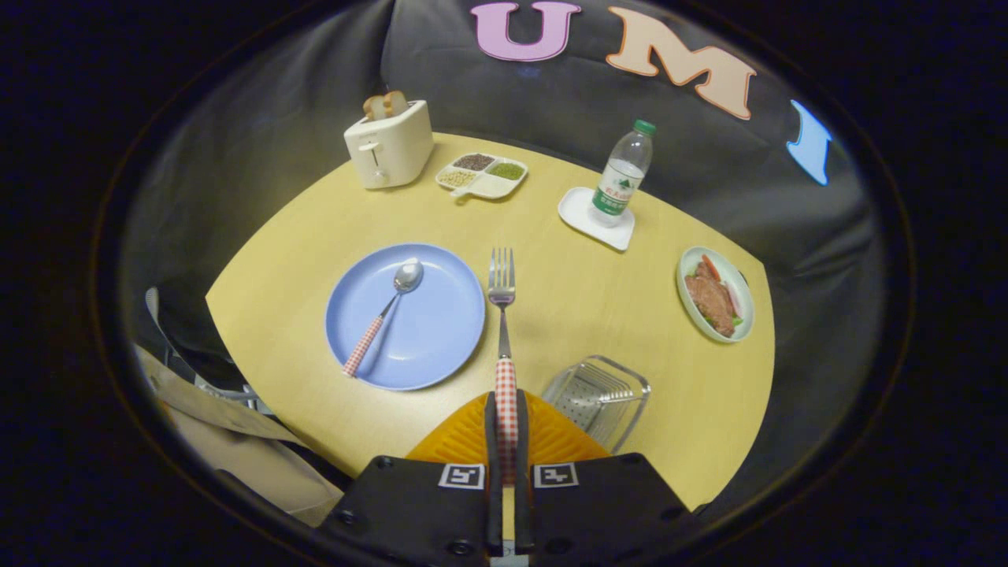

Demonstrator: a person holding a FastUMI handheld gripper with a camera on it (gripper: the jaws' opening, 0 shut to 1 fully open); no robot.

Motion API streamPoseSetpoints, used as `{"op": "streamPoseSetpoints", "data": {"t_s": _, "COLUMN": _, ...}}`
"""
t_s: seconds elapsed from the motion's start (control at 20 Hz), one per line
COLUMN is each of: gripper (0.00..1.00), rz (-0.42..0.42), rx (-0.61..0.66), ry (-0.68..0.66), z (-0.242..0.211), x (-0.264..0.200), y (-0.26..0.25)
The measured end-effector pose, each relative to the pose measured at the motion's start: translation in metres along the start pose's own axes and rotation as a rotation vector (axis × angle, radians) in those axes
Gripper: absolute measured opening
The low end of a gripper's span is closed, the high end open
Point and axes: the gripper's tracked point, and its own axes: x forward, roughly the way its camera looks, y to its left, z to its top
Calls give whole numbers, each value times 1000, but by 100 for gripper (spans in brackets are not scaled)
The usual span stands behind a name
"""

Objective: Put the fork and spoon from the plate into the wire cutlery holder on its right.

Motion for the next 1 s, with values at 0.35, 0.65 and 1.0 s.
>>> {"op": "streamPoseSetpoints", "data": {"t_s": 0.35, "gripper": 9, "rz": -16, "rx": -48, "ry": 83, "z": -38, "x": -23, "y": -45}}
{"op": "streamPoseSetpoints", "data": {"t_s": 0.65, "gripper": 9, "rz": 10, "rx": -98, "ry": 185, "z": -72, "x": -43, "y": -66}}
{"op": "streamPoseSetpoints", "data": {"t_s": 1.0, "gripper": 9, "rz": 34, "rx": -155, "ry": 347, "z": -94, "x": -40, "y": -79}}
